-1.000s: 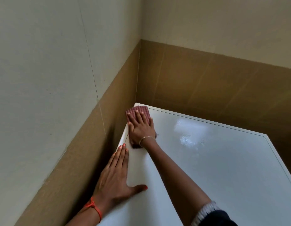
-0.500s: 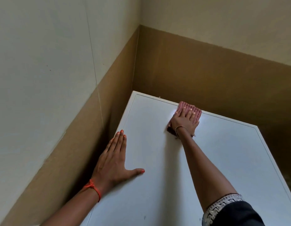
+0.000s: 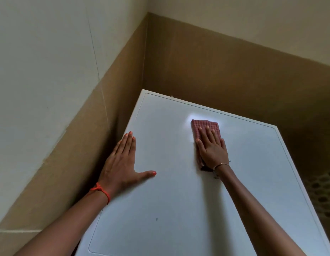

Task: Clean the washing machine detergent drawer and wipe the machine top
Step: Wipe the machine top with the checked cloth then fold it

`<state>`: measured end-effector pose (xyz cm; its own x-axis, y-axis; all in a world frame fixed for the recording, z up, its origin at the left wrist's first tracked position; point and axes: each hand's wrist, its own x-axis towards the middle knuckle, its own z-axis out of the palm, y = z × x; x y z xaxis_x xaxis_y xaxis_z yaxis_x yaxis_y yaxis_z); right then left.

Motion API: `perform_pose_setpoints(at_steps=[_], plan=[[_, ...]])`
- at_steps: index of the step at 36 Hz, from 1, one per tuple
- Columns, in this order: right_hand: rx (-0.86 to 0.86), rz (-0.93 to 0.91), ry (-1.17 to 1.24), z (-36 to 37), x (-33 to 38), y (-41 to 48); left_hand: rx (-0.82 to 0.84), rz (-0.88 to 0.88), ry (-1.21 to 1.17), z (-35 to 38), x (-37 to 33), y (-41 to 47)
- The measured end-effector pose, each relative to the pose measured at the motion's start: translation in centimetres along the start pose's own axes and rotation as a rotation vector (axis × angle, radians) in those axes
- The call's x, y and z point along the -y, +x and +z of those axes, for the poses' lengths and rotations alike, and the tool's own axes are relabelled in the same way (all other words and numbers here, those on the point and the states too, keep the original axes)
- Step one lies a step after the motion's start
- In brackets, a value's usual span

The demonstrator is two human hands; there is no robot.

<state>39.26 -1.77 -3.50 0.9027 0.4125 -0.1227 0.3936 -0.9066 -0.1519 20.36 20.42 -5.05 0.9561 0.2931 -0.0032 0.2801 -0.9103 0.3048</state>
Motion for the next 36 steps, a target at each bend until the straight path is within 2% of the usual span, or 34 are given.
perform_pose_setpoints(at_steps=[3,6,13,16,21,25,29,33,36], plan=[[-0.013,0.112,0.035,-0.5,-1.0,2.0,0.005,-0.002,0.010,-0.1,-0.1,-0.1],[0.012,0.142,0.058,-0.7,0.0,3.0,0.006,-0.003,0.012,-0.2,-0.2,-0.1],[0.052,-0.194,0.015,0.8,4.0,-4.9,0.035,-0.002,0.006,-0.8,-0.4,-0.1],[0.023,-0.238,0.025,1.5,2.9,-10.0,0.044,-0.005,0.038,-0.9,-0.5,-0.2],[0.000,-0.001,0.026,1.1,-1.1,-11.3,0.043,-0.002,0.048,-0.8,-0.4,-0.3],[0.026,0.112,0.016,1.0,-0.3,-9.2,0.042,0.006,0.048,-0.8,-0.4,-0.3],[0.055,-0.026,0.034,1.3,2.3,-10.8,0.039,0.006,0.032,-0.9,-0.6,-0.5],[0.050,-0.224,0.025,2.5,3.4,-17.3,0.036,-0.004,0.030,-1.0,-0.7,-0.5],[0.045,-0.244,0.012,2.9,1.8,-21.1,0.035,-0.007,0.022,-0.9,-0.6,-0.6]])
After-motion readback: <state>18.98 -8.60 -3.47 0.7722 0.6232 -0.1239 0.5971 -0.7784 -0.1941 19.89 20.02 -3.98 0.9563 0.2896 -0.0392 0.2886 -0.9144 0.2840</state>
